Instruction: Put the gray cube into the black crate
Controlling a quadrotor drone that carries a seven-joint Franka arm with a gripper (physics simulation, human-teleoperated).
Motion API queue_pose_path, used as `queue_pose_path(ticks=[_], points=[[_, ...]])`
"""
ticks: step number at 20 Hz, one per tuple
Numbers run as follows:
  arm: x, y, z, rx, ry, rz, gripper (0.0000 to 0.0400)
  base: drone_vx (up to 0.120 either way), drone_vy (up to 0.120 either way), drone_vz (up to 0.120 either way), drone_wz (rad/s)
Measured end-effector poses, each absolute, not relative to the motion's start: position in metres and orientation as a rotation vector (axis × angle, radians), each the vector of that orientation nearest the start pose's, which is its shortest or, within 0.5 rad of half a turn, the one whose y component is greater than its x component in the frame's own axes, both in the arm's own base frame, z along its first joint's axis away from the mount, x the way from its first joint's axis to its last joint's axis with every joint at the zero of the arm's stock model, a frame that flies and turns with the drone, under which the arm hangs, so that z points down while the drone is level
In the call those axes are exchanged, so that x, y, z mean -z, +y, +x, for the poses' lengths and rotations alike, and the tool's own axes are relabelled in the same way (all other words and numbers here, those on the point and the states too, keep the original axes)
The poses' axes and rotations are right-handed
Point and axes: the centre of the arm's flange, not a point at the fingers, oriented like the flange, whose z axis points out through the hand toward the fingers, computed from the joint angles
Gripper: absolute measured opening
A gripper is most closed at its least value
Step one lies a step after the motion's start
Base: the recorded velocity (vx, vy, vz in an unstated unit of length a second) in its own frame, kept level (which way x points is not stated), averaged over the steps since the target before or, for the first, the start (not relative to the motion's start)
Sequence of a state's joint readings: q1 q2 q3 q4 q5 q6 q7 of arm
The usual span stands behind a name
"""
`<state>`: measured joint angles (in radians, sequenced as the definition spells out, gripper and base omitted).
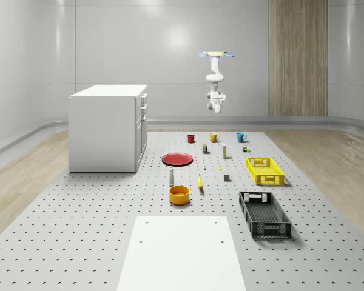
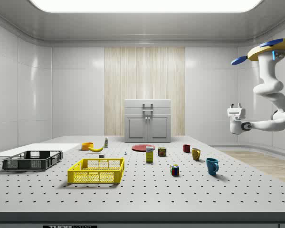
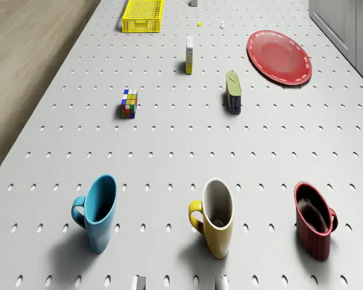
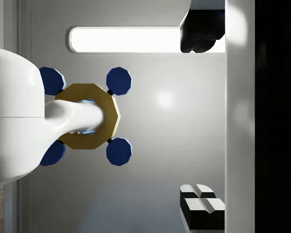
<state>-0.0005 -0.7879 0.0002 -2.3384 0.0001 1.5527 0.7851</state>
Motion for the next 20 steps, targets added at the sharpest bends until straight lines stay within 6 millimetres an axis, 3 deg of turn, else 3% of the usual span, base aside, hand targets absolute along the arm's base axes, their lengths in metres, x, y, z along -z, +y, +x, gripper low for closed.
queue_pose_path(ticks=[10,20], points=[[-0.664,0.000,0.303,0.015,1.201,-2.899,0.0400,0.000,0.000,0.000,0.000],[-0.688,0.000,0.304,0.026,1.200,-2.896,0.0400,0.000,0.000,0.000,0.000]])
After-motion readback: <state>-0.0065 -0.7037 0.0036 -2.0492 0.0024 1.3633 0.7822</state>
